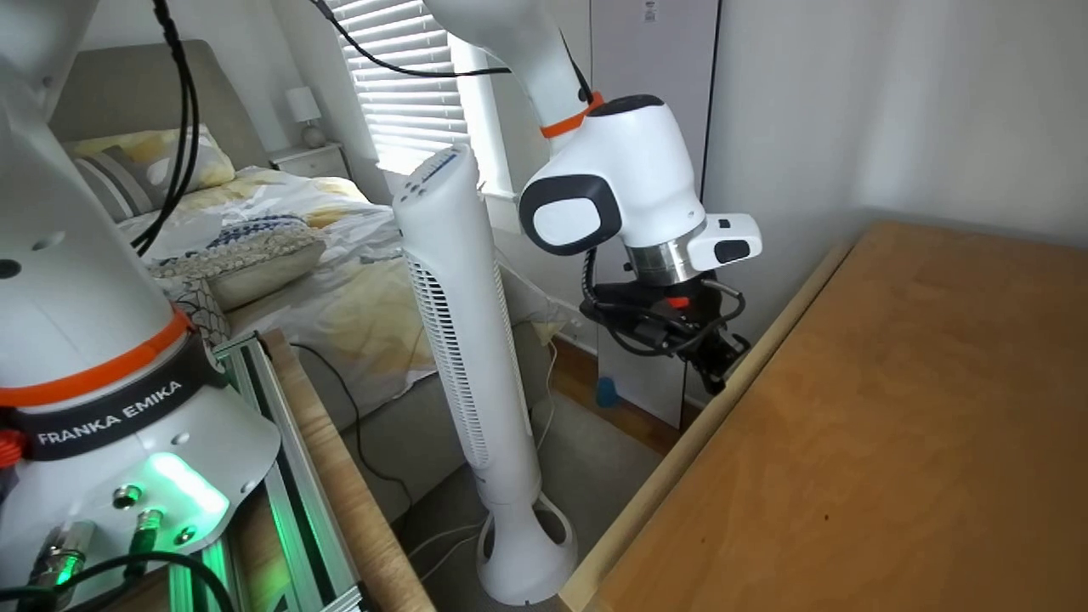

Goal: Close the top drawer

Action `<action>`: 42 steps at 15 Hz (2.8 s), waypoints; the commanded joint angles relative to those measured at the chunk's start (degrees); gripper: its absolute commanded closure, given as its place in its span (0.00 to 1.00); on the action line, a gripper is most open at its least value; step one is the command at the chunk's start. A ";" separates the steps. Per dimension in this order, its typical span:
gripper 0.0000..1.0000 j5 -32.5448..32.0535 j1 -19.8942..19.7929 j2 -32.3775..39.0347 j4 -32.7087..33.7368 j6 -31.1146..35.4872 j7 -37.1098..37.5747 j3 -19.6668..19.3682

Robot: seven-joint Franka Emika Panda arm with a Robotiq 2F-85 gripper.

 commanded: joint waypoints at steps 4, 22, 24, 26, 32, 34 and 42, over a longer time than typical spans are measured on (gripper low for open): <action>1.00 0.02 -2.14 4.83 3.60 3.45 0.22 -0.05; 1.00 -42.76 5.81 -25.60 -5.20 -31.88 45.68 -5.53; 1.00 -46.43 2.89 -31.22 -5.99 -34.61 48.19 -1.81; 1.00 -47.54 -0.25 -36.33 -6.99 -36.98 48.58 2.16; 1.00 -44.94 -6.27 -49.10 -11.32 -43.93 45.22 9.45; 0.73 -44.18 -7.20 -53.28 -12.96 -46.35 42.84 10.11; 0.16 -40.18 -6.89 -70.71 -19.04 -56.47 25.28 7.27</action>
